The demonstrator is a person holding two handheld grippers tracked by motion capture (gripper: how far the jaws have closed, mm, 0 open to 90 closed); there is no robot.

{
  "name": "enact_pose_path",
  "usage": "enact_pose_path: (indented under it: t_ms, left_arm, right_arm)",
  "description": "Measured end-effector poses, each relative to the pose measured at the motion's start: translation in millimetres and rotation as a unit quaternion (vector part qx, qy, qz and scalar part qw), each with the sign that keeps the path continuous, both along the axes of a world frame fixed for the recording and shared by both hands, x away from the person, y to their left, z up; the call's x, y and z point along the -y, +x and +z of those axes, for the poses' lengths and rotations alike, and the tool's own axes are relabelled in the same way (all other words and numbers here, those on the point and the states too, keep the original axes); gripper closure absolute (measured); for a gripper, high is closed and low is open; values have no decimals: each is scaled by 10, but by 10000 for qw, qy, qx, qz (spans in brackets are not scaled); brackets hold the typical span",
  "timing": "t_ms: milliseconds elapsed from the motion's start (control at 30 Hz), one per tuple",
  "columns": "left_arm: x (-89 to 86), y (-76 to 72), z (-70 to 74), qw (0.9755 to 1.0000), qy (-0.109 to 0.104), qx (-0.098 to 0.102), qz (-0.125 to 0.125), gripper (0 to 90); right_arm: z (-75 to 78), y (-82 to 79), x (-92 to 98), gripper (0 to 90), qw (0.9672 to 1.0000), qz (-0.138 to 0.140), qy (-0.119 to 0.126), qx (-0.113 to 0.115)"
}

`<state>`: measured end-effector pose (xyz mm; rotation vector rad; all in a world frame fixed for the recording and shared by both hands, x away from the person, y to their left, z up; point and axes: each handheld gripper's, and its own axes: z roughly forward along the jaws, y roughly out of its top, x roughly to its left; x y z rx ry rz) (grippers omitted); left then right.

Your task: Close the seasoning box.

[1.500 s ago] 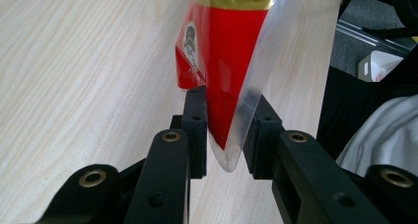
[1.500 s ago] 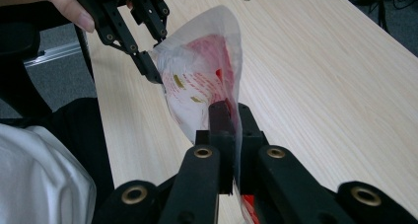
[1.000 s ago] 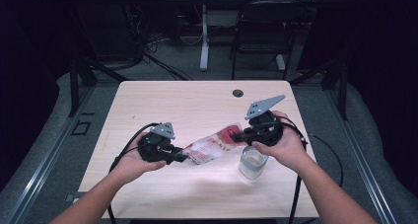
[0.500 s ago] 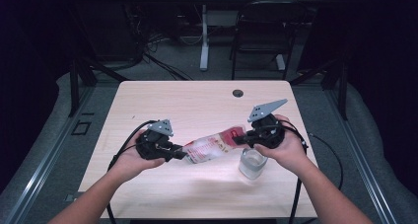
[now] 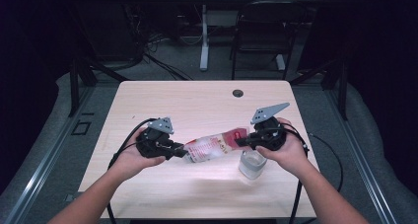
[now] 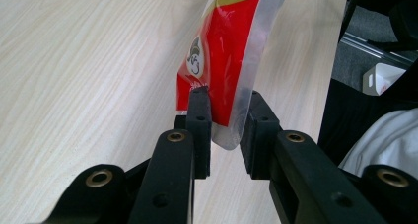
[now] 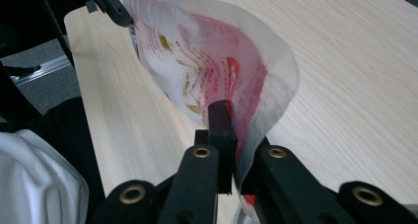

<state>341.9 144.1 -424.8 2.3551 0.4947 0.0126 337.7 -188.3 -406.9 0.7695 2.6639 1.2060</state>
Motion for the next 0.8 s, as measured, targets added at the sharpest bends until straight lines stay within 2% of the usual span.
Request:
enact_pose_path:
  t_ms: [433,600,800]
  left_arm:
    - [14,11,105,10000,-9,60,14,780]
    - [31,18,140,9999,29,107,-16,783]
    - [56,26,170,9999,112,59,-55,784]
  right_arm:
    - [-66,3,46,894,9999,-64,66,-60]
    - [-88,-4,64,894,9999,-99,107,-85]
    - [-119,-13,90,894,9998,-96,121,-102]
